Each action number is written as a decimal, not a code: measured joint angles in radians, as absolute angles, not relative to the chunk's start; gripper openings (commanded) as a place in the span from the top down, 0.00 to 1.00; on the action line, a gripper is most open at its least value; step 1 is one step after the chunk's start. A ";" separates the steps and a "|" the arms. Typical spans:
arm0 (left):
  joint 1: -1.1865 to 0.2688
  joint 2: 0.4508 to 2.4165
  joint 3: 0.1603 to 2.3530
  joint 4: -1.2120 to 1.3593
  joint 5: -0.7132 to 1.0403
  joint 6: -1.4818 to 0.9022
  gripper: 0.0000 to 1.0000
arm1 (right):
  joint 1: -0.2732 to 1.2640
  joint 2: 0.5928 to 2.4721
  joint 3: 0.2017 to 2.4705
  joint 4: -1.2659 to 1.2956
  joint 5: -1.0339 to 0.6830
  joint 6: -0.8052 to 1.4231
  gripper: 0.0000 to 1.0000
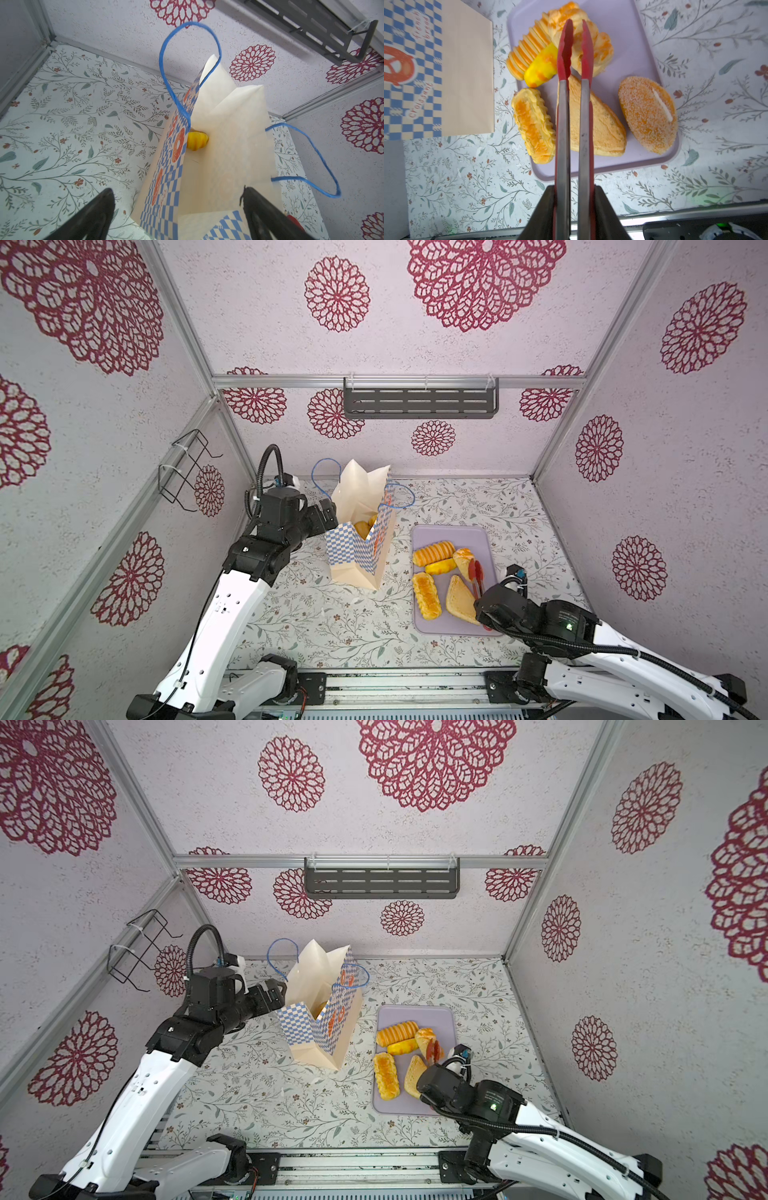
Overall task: Place the fake bread into the paper bag
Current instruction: 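Raise the tongs upright with the right gripper while the left reaches toward them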
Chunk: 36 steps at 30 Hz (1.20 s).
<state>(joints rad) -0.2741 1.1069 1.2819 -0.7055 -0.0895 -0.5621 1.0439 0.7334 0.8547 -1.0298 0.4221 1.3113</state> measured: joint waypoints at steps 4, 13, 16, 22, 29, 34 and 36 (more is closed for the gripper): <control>-0.277 1.108 1.410 -0.773 -0.110 -0.541 0.01 | 0.970 0.720 0.935 -1.016 0.430 1.209 0.76; -0.501 1.192 1.690 -0.841 -0.084 -0.556 0.02 | 0.870 0.797 1.155 -0.913 0.440 0.955 0.79; -0.530 1.202 1.638 -0.751 0.026 -0.615 0.03 | 0.855 0.821 1.196 -0.844 0.425 0.885 0.79; -0.565 1.273 1.464 -0.442 0.242 -0.760 0.03 | 0.807 0.855 1.227 -0.675 0.332 0.780 0.78; -0.676 1.462 1.528 -0.195 0.362 -0.794 0.03 | 0.698 0.925 1.312 -0.503 0.129 0.733 0.78; -0.690 1.529 1.555 -0.036 0.422 -0.806 0.03 | 0.565 0.976 1.327 -0.354 -0.067 0.781 0.80; -0.690 1.541 1.557 0.020 0.433 -0.811 0.02 | 0.509 0.992 1.308 -0.273 -0.148 0.827 0.81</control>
